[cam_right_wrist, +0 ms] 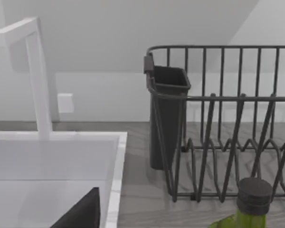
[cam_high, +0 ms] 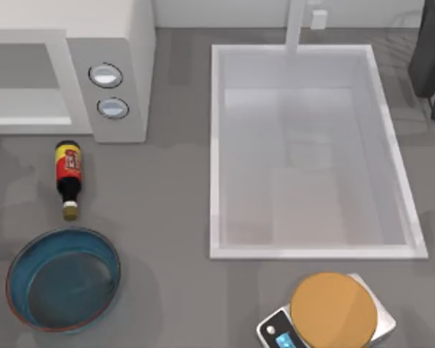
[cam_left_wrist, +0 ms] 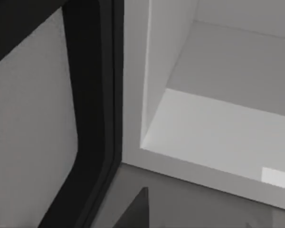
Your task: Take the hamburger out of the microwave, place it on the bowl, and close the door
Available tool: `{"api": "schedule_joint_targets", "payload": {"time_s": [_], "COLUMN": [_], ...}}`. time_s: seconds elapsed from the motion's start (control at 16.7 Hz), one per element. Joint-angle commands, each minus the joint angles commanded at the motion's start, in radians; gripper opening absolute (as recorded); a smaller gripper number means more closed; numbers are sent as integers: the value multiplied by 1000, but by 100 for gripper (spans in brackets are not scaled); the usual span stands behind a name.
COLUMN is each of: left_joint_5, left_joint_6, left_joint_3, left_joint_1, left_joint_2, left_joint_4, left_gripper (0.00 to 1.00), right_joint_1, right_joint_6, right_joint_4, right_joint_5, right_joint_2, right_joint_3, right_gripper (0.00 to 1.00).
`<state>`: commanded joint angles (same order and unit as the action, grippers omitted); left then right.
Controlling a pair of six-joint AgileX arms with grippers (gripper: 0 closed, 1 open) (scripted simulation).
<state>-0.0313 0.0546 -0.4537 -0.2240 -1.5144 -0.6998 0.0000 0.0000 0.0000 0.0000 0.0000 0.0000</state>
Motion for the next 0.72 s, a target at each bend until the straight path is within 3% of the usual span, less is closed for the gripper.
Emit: {"api": "schedule_joint_targets", "payload": {"time_s": [0.3, 0.72], "left_joint_5": [-158, -383], "left_joint_6": [363, 1214], "left_joint_3": [-169, -446], "left_joint_1": [178, 509], "left_joint_2": [-61, -162], "left_joint_4": [351, 1053], "left_gripper": [0, 0], "right_joint_1": [0, 0], "right_joint_6": [0, 0], "right_joint_4": [0, 0], "right_joint_5": [0, 0], "right_joint_2": [0, 0], "right_joint_3": [0, 0], "right_gripper": [100, 100]}}
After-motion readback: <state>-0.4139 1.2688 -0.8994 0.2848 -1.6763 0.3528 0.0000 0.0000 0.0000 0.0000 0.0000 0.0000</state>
